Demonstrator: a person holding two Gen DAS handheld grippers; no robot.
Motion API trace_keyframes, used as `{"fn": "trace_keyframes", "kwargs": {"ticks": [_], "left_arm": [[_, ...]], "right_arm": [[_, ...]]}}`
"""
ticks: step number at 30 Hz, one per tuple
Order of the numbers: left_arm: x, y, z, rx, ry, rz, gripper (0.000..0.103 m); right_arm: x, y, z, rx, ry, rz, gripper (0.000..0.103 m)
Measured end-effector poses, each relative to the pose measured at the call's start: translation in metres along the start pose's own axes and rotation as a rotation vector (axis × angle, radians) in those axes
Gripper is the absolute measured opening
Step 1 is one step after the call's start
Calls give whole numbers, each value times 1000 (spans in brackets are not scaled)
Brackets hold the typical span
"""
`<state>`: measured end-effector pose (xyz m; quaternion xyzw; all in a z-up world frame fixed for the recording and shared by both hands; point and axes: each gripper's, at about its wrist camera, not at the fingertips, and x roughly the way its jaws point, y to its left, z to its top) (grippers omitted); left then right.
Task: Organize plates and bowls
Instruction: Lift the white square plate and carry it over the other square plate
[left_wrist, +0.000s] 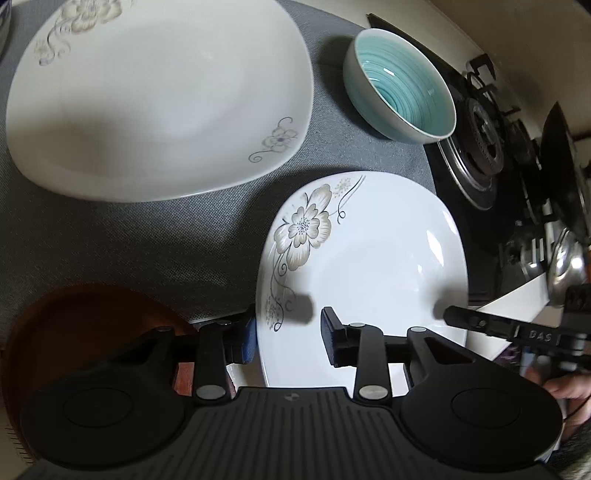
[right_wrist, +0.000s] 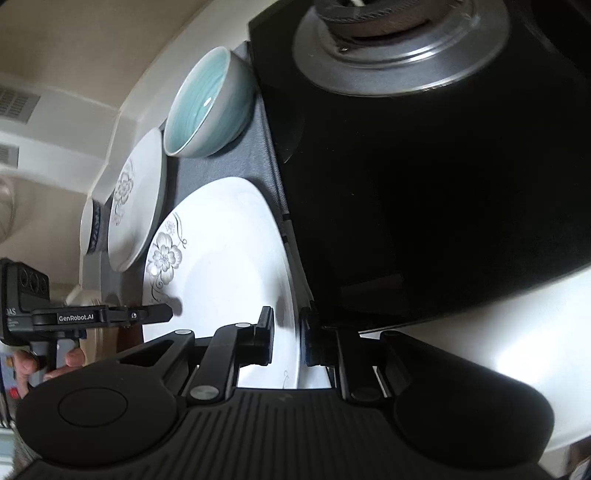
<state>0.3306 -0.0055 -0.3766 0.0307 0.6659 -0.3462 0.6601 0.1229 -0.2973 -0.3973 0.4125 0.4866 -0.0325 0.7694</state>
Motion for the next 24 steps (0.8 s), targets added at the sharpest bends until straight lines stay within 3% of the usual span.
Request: {"fn": "trace_keyframes", "kwargs": {"ticks": [8,19,24], "left_arm": [[-1,-10,-10,20,-1,80,28],[-11,-15,-15,30,-24,73,28],[-13,-18,-13,58,-29,83,28]], "right_arm": [[-3,15,-13,-79,10,-49,13],[-22,12,-28,-31,-41,2,12],[-15,14,-36,-22,-41,-28,12]]}}
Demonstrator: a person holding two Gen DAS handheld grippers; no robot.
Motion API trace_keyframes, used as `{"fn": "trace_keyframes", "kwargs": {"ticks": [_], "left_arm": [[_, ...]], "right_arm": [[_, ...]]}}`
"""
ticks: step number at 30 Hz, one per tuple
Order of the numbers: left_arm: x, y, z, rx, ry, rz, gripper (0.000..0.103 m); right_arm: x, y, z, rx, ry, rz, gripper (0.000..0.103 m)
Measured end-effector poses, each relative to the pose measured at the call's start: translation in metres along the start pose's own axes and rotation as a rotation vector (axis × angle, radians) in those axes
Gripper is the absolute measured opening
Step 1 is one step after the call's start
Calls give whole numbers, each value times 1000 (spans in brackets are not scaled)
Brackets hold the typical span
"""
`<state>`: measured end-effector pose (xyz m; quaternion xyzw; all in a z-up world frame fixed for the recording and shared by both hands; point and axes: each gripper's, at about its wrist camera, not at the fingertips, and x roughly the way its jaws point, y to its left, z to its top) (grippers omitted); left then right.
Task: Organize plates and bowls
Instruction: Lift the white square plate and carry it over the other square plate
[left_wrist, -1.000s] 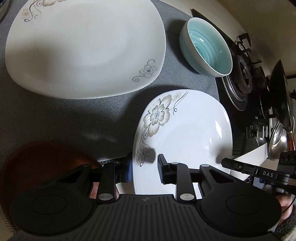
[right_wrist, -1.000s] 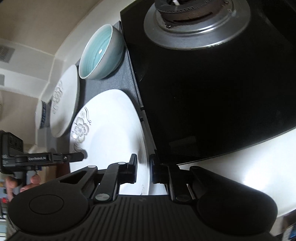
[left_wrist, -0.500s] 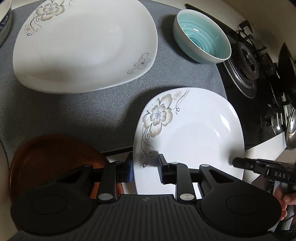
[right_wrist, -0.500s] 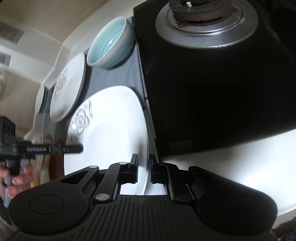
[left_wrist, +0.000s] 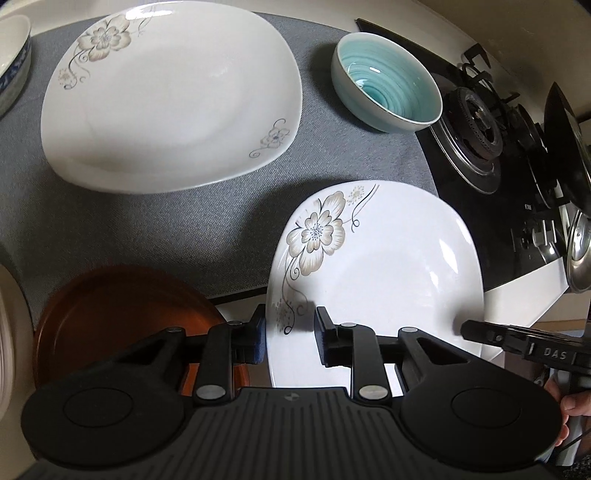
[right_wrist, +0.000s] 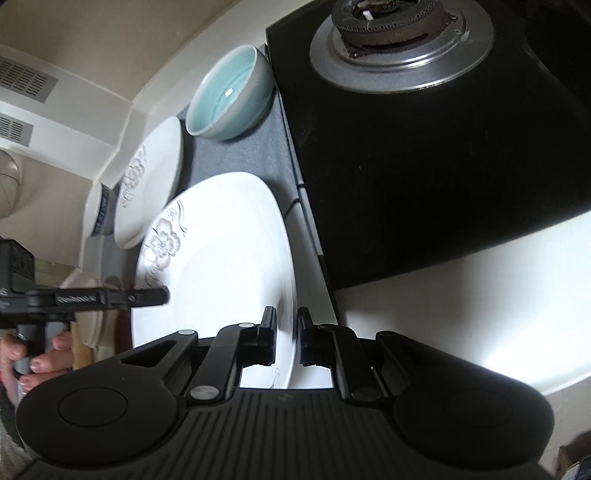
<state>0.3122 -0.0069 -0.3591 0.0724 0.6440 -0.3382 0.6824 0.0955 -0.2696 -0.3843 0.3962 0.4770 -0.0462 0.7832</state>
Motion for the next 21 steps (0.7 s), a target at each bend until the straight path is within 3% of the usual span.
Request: {"fn": "trace_keyframes", "kwargs": {"ticks": [3,10,14,21], "left_arm": [[5,-2,1,3,15,32,28],[-10,1,1,5,8,-26,28],[-24,4,3,20,-23,-13,28],[-49,41,15,-53,-50,-26,28]], "right_arm": [[4,-1,-6,27,-3,0,12],[-11,1,-13,81,-56,39,12],[-13,16,-12,77,-78,49,12],[1,45,-1,77,-68,105,12]]}}
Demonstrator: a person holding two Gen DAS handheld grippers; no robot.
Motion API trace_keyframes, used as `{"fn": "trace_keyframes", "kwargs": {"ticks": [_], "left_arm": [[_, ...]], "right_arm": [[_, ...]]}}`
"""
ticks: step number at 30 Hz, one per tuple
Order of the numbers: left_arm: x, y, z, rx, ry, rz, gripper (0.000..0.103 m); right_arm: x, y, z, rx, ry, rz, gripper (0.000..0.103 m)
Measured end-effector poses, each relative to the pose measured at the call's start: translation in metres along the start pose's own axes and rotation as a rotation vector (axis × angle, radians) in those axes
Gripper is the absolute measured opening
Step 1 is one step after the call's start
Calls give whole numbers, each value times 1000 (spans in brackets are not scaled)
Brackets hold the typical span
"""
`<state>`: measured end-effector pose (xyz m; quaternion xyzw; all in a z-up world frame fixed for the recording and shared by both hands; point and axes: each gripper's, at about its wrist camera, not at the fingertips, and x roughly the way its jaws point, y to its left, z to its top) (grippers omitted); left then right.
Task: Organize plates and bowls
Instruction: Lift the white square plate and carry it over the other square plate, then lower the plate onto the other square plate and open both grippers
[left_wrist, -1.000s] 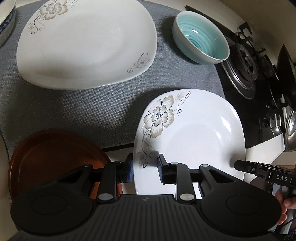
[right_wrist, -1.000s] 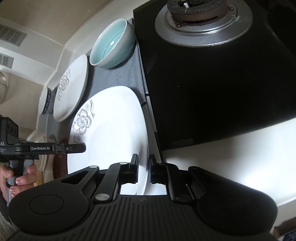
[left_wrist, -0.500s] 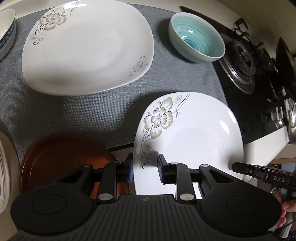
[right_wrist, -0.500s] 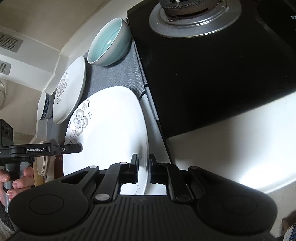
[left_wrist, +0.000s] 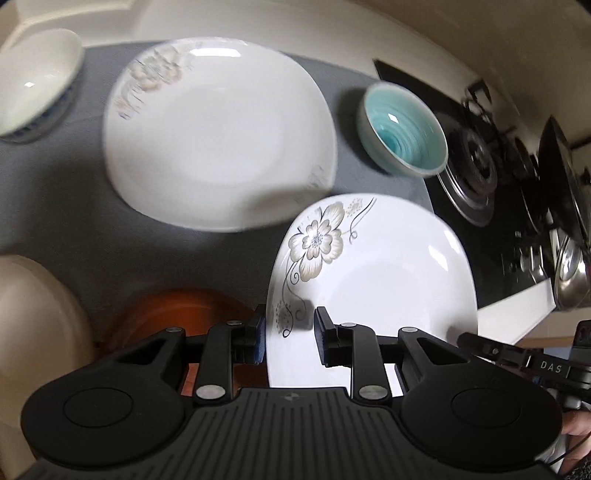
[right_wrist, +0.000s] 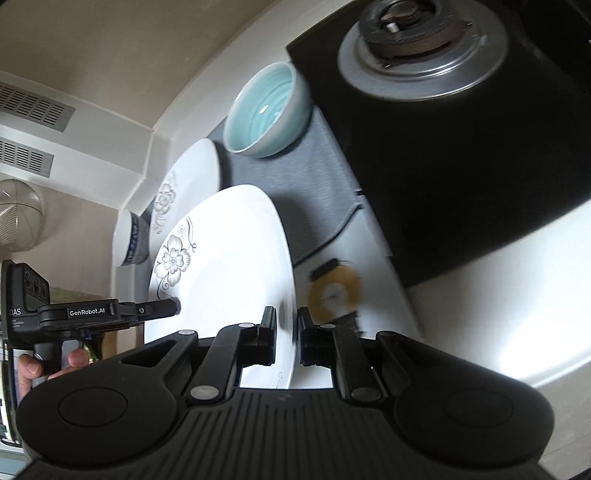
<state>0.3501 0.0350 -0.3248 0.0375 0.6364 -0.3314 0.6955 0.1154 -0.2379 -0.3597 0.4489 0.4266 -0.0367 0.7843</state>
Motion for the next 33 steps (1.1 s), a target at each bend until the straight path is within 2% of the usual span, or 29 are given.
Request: {"fn": "trace_keyframes", "kwargs": {"ticks": [8,19,27,33], "left_arm": [[-25,32,22,-51,-28,48,28],[-28,80,60,-145,-6,88,28],[-22,94,86,-157,20,144,28],[-19,93,100,-117,21,163,27]], "right_arm": [[39,30,16,-9,38,35,12],[87,71,47,-46,80,40,13],[106,89,64,-66,80,40,13],[114,89,70,-50,72,23,13]]}}
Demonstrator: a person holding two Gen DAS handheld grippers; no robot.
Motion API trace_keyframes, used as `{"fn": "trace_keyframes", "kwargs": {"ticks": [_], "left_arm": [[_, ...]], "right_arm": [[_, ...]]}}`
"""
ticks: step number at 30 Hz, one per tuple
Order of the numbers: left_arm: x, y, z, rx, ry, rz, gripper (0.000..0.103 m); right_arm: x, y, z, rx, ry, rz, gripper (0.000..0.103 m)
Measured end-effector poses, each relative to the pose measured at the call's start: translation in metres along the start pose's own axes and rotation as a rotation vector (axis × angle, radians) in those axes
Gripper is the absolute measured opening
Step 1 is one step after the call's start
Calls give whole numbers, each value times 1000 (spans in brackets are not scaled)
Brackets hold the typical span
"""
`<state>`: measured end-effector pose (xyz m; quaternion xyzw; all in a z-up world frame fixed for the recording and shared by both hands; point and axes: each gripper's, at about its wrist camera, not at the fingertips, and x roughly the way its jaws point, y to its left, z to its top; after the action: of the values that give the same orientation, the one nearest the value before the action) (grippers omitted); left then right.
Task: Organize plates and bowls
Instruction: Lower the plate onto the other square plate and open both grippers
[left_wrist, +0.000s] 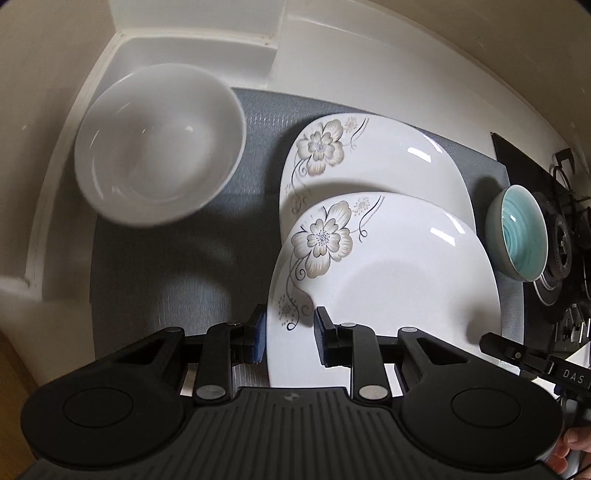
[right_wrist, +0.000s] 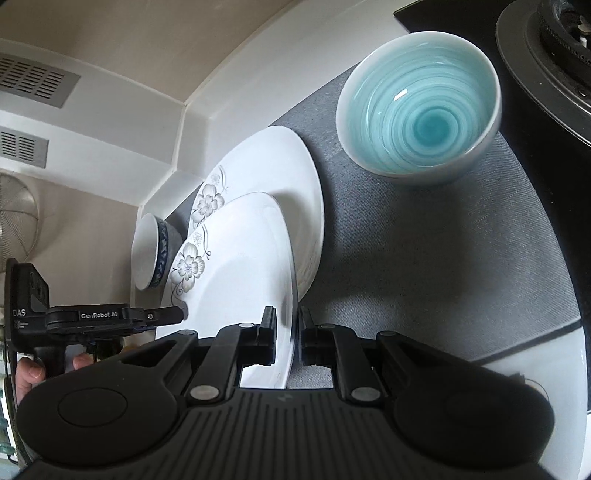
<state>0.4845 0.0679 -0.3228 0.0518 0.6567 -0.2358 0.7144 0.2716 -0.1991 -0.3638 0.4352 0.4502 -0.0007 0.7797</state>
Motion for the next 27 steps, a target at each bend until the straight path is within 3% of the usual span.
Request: {"fn": "trace_keyframes", "kwargs": {"ticks": [7,14,20,25,27], "left_arm": [[14,-5,20,10,18,-4,27],[23,-13,32,46,4,54,28],[26,3,34,-23,31,-33,28],[10,14,7,-34,19,-93,27],[6,18,-5,-42,11,-112,20]], "right_arm": [[5,4,11,2,-38,-64,13],[12,18,16,-36,-70,-138,11],[16,13,16,-6,-101,-151,7],[19,17,15,-28,-122,-151,6],[21,19,17,-43,-122,-155,7]]}}
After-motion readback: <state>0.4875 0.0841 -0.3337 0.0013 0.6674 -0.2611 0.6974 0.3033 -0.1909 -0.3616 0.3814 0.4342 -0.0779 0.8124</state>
